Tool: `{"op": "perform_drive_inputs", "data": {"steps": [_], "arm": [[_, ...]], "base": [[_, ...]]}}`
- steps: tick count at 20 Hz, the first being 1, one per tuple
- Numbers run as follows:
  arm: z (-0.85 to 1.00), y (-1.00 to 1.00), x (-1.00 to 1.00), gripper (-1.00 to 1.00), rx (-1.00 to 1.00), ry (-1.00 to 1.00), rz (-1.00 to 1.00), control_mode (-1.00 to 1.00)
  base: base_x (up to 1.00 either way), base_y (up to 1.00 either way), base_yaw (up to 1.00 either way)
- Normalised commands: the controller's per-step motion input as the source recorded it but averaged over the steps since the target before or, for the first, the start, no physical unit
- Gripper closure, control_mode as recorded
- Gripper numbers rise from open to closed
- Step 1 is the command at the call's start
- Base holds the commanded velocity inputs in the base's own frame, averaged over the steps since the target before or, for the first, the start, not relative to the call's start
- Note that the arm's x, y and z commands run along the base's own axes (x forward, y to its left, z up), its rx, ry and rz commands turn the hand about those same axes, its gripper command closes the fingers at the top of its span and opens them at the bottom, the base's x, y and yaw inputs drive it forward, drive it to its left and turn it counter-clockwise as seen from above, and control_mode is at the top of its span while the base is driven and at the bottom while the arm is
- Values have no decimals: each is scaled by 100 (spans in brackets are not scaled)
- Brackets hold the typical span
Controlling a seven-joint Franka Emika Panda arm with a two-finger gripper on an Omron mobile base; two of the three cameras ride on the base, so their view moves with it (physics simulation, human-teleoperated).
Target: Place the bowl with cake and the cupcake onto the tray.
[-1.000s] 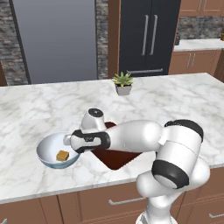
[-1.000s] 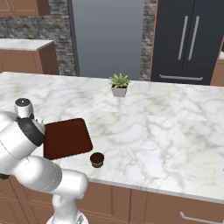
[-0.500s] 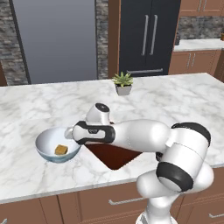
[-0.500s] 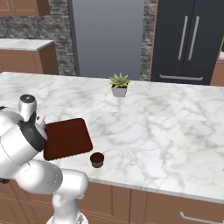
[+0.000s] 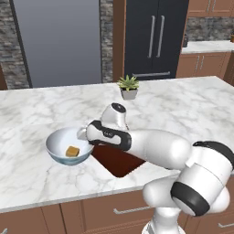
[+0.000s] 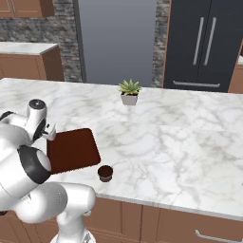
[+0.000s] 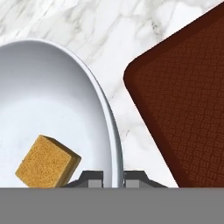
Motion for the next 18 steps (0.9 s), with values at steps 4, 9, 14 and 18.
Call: {"op": "perform_drive_inputs", "data": {"steps": [4,9,14,18], "arm": [[19,-52,0,100,0,0,-2,-100],[6,-58,0,100,0,0,-4,-100],[3,-62,0,100,0,0,-4,-100],[5,-61,1,100,0,0,-4,-100]], "base": [[0,0,0],[0,0,0],[0,0,0],[0,0,0]]}}
